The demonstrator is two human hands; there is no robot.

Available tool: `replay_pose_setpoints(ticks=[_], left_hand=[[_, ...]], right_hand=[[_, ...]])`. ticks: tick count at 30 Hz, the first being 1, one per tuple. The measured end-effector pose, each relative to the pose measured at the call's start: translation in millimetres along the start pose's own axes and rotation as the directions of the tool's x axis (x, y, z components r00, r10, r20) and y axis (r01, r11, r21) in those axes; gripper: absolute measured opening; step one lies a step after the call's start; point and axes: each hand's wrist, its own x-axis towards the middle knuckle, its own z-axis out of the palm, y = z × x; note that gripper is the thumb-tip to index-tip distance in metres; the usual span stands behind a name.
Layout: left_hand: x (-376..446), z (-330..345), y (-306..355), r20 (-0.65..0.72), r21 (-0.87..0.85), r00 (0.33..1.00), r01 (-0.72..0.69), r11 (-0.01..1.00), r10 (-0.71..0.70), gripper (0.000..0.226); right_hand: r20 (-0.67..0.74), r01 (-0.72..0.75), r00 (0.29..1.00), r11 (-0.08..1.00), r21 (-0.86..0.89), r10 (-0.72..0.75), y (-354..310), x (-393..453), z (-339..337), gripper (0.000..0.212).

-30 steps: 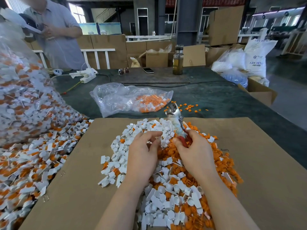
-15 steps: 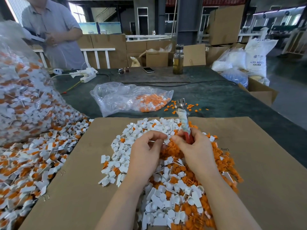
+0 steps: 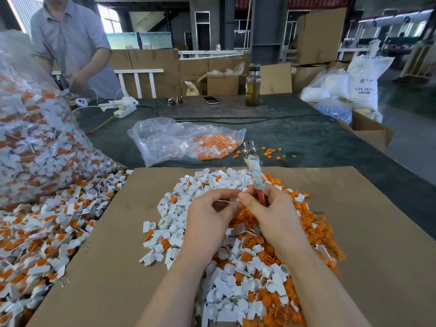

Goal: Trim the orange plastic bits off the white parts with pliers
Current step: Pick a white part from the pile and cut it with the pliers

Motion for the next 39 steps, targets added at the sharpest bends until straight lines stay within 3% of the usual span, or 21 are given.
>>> replay_pose_setpoints(ticks=[4,8,13,17,20,24,27,31,39], left_hand=[[0.6,1.2,-0.4,-0.033,0.024,0.999,0.002,1.0,-0.001,0.017],[0.7,2.1,-0.2,-0.08,0.134,0.997,-0.004,0.991,0.015,0.042],[1.3,1.5,-0.7,-0.058,0.084,0.998,0.021,0.996,-0.016,0.027],[1.1,1.4,-0.9,-0.077,0.1,0.997,0.015,0.995,-0.008,0.044],[1.6,2.4,-1.2,-0.068,0.127,0.998,-0.008,0.992,0.017,0.048],[1.2,5.5,-1.6,-0.063,0.105,0.997,-0.036,0.994,0.043,0.046],[1.7,5.7,-5.8,-0.069,0.089,0.996,-0.045,0.995,0.051,0.031],[2.3,3.8,-9.1,-0.061,0.115,0.997,-0.044,0.992,0.051,0.025],[0.2,5.6,-6.8,-0.05,0.206,0.991,-0.115,0.972,0.128,0.021]], right_hand=[[0.026,0.026,0.999,0.999,-0.028,-0.025,0.2,-0.4,-0.3,0.01],[0.036,0.028,0.999,0.991,-0.132,-0.024,0.9,-1.8,1.3,0.026],[-0.021,0.108,0.993,0.967,-0.232,-0.116,-1.2,-3.6,4.0,0.013],[0.003,0.097,0.995,0.959,-0.265,-0.1,-2.5,-4.5,4.4,0.03],[-0.05,0.102,0.991,0.939,-0.329,-0.125,-2.4,-5.8,8.7,0.024],[-0.107,0.142,0.976,0.929,-0.342,-0.188,-3.2,-8.3,9.6,0.027],[-0.12,0.181,0.964,0.916,-0.358,-0.237,-3.0,-10.1,10.0,0.02],[-0.104,0.241,0.938,0.835,-0.495,-0.332,-1.9,-11.3,9.5,0.018],[-0.173,0.182,0.93,0.815,-0.551,-0.325,-0.4,-9.5,10.6,0.02]])
